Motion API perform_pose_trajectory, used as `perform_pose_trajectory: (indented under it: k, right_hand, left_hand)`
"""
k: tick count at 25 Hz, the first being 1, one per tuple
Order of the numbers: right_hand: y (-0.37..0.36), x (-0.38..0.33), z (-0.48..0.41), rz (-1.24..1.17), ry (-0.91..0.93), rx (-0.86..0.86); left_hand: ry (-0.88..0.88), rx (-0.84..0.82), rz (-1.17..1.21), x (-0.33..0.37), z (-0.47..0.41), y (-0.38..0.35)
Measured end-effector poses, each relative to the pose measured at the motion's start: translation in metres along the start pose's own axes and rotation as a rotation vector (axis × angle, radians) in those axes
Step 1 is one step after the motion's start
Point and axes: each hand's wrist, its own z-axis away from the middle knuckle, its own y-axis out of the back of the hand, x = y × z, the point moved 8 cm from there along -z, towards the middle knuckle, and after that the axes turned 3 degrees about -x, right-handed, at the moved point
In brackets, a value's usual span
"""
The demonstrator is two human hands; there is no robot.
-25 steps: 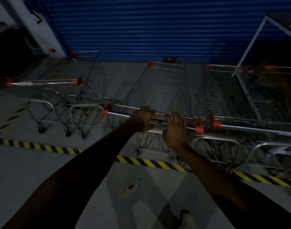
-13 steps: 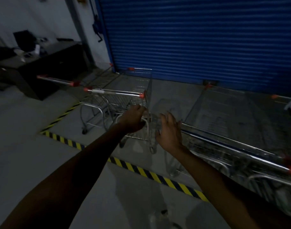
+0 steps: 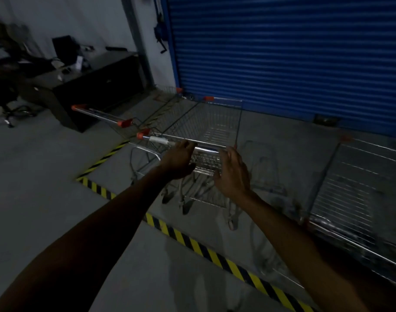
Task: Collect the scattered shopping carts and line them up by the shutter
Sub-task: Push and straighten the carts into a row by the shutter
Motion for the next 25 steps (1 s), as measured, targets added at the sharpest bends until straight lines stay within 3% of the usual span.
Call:
perform_pose_trajectory:
  k: [5, 12, 17, 20, 25]
  right_hand:
    - [-0.043, 0.013, -0.057, 0.063, 0.012, -0.101]
    - [-0.111, 0.045, -0.126, 0.349, -0.161, -0.308]
    - [-0.132, 0.082, -0.155, 0.335, -0.363, -0.405]
    - [-0.127, 0.099, -0.161, 0.321, -0.449, -0.292]
    - [-0.111, 0.130, -0.159, 0.349, -0.547, -0.407]
  left_hand:
    - [-0.017, -0.094, 0.014, -0.040, -0.057, -0.034]
    - [-0.178, -0.179, 0.030, -0.084, -0.136, -0.089]
    - [-0.338, -0.338, -0.087, -0.066, -0.181, -0.137]
    - [-0.340, -0.304, -0.179, -0.051, -0.199, -0.147]
    - [-0.364, -0.271, -0.152, -0.023, -0.211, -0.154]
